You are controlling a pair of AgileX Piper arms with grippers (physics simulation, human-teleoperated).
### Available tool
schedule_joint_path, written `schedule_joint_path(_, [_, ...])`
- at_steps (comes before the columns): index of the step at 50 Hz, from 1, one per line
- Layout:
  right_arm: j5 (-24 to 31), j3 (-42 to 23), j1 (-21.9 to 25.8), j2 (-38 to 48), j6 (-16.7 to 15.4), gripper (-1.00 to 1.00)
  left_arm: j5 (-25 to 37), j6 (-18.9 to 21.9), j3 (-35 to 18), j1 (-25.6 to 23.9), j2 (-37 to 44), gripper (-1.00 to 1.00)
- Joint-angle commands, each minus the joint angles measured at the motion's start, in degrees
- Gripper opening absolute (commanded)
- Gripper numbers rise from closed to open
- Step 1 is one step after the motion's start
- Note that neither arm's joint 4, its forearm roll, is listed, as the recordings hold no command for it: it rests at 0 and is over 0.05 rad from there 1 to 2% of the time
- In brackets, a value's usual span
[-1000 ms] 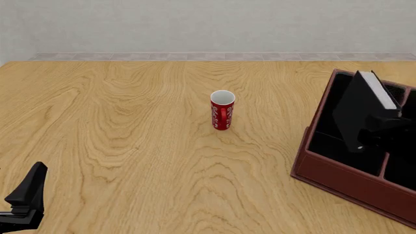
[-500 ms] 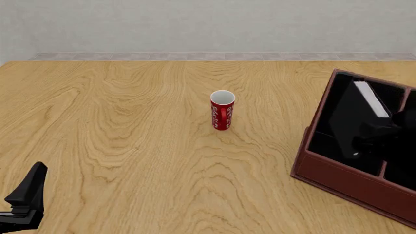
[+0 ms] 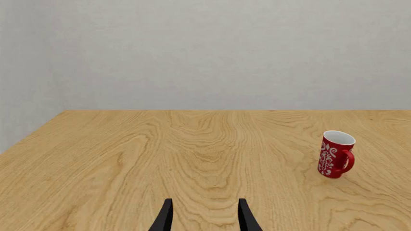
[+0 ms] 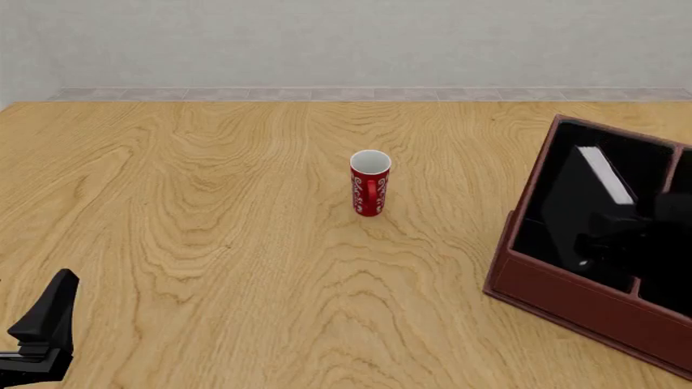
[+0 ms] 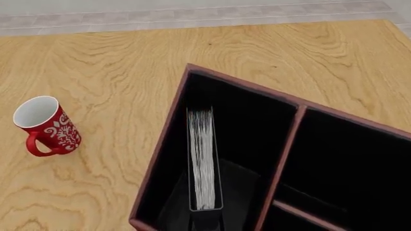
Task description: Pick up the book and place it in the left compartment of the caddy.
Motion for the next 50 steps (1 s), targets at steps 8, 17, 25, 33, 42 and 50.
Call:
schedule_joint_path(8, [-4.3, 1.1, -0.3, 3.0, 1.3, -1.00, 0.0, 0.0, 0.0, 0.0, 0.0, 1.00])
schedule_joint_path(17, [-5.9, 1.9, -0.5, 4.3, 1.4, -1.00, 0.0, 0.0, 0.0, 0.0, 0.0, 1.00])
schedule_joint_path(25, [-7.2, 2.3, -0.6, 5.5, 1.6, -1.00, 0.0, 0.0, 0.0, 0.0, 0.0, 1.00])
schedule_joint_path(33, [-8.6, 3.1, -0.9, 6.6, 1.6, -1.00, 0.0, 0.0, 0.0, 0.0, 0.0, 1.00])
schedule_joint_path(42, [-10.2, 3.6, -1.1, 8.1, 1.7, -1.00, 0.0, 0.0, 0.0, 0.0, 0.0, 1.00])
schedule_joint_path(50, [-11.5, 4.1, -1.3, 9.1, 1.6, -1.00, 0.0, 0.0, 0.0, 0.0, 0.0, 1.00])
